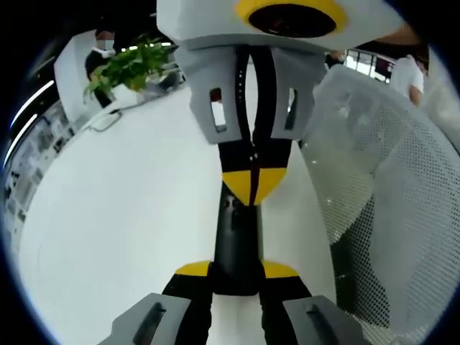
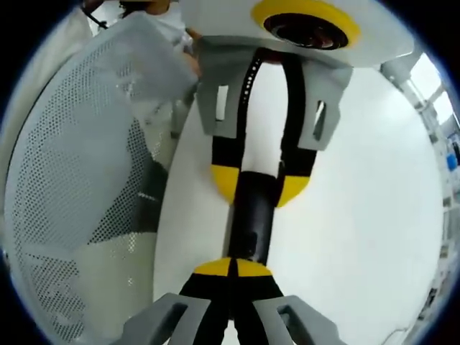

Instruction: Press the specified remote control buttons in sequence, fully releasing each button before pressing the next.

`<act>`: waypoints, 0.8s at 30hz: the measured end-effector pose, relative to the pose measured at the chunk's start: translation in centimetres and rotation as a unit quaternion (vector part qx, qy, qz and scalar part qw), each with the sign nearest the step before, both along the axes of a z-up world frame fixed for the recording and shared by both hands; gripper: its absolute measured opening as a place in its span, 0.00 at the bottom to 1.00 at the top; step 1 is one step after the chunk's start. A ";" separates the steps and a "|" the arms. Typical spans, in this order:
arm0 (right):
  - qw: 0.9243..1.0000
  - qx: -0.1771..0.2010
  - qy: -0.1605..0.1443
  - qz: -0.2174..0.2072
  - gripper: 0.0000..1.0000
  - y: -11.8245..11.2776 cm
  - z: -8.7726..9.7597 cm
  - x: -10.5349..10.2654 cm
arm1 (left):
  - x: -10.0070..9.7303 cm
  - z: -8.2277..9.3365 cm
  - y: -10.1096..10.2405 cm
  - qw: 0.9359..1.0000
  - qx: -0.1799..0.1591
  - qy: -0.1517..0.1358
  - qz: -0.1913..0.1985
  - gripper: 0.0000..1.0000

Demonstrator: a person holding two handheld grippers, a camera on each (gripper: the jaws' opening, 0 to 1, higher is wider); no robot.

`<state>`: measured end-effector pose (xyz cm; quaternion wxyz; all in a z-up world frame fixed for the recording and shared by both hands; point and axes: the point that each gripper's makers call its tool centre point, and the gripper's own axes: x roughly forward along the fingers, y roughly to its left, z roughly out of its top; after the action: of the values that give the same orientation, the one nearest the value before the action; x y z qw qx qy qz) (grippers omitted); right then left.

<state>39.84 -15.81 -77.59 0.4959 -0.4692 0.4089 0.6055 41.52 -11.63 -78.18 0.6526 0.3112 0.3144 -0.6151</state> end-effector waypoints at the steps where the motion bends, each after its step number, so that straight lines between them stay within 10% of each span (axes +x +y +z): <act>1: 1.000 0.001 0.000 -0.001 0.00 0.0 0.0 0.0 | 0.0 0.0 0.0 1.000 0.000 0.000 0.000 0.23; 24: 1.000 0.009 -0.025 -0.013 0.00 -0.7 3.6 1.4 | 0.2 -0.1 0.0 1.000 -0.001 0.000 0.000 0.23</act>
<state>41.20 -16.51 -74.00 0.5179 -0.4745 0.3966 0.5910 41.72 -11.60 -78.31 0.6527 0.3104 0.3139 -0.6157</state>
